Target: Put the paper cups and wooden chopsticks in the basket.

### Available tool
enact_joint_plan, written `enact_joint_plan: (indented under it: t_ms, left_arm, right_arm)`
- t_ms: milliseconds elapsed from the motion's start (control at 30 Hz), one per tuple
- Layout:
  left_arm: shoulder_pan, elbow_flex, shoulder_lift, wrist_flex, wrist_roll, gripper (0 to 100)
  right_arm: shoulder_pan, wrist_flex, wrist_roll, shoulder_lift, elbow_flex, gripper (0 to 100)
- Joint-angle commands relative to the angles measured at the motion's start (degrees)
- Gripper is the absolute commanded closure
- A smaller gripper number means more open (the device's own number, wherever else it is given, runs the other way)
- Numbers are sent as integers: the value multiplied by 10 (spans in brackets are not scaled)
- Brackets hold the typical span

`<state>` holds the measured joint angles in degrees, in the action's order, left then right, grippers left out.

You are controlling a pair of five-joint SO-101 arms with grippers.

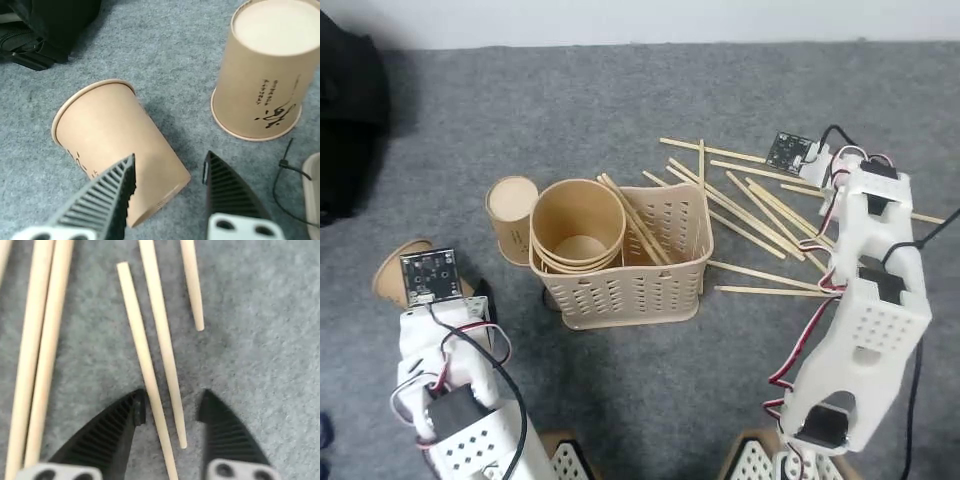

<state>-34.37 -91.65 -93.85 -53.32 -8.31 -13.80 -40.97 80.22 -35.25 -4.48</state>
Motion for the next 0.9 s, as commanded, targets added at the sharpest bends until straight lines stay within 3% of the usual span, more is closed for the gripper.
enact_joint_plan:
  t_ms: [0,167,333,600,867]
  left_arm:
    - [1,3,-6,16,4,795]
    - [1,3,-6,16,4,795]
    - [1,3,-6,16,4,795]
    - [2,3,-6,16,4,795]
    - [2,3,-6,16,4,795]
  right_arm:
    - [7,31,6,-6,-14,872]
    - [6,34,6,-5,-14,890]
    - [4,34,6,0,-14,990]
    - [4,33,2,28,-13,991]
    - [-5,34,-122,131,-12,991]
